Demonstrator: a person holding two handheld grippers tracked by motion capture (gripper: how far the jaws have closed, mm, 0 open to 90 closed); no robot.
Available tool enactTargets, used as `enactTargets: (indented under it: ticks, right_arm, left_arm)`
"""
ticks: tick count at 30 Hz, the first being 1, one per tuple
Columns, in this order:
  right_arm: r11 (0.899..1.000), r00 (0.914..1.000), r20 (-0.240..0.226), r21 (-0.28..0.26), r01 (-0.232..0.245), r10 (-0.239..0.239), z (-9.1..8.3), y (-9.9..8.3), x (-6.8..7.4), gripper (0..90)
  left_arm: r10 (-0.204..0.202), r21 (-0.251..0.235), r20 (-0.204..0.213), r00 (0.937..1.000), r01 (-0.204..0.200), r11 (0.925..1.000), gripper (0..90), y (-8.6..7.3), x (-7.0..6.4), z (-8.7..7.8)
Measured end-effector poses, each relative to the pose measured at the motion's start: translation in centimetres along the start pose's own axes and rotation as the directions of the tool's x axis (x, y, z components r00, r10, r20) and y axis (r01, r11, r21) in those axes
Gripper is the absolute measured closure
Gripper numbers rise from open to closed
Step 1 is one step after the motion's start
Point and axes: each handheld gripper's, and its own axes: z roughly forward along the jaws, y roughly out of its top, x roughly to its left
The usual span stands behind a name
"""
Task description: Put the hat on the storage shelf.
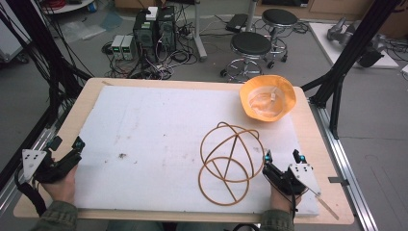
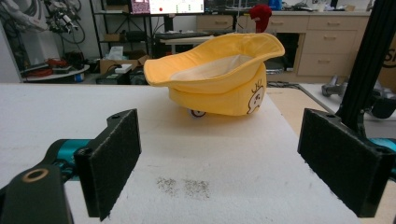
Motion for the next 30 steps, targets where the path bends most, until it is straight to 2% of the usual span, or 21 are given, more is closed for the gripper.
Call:
enactTargets:
  ticks: [20,30]
  right_arm:
    - [1.0,1.0,0.003,-0.001,-0.009,0.009,-0.08,-0.04,-0.21,12.2]
    - [1.0,1.0,-0.005,0.017,-0.005,0.005,0.1,-0.15,-0.22,12.2]
  left_arm:
    - [-0.004,0.001,0.001,1.0,0.004,1.0,29.1,-0.01,0.0,0.08]
    - [-0.005,0.006,-0.005,1.0,0.005,1.0,29.3,-0.03,0.05,0.13]
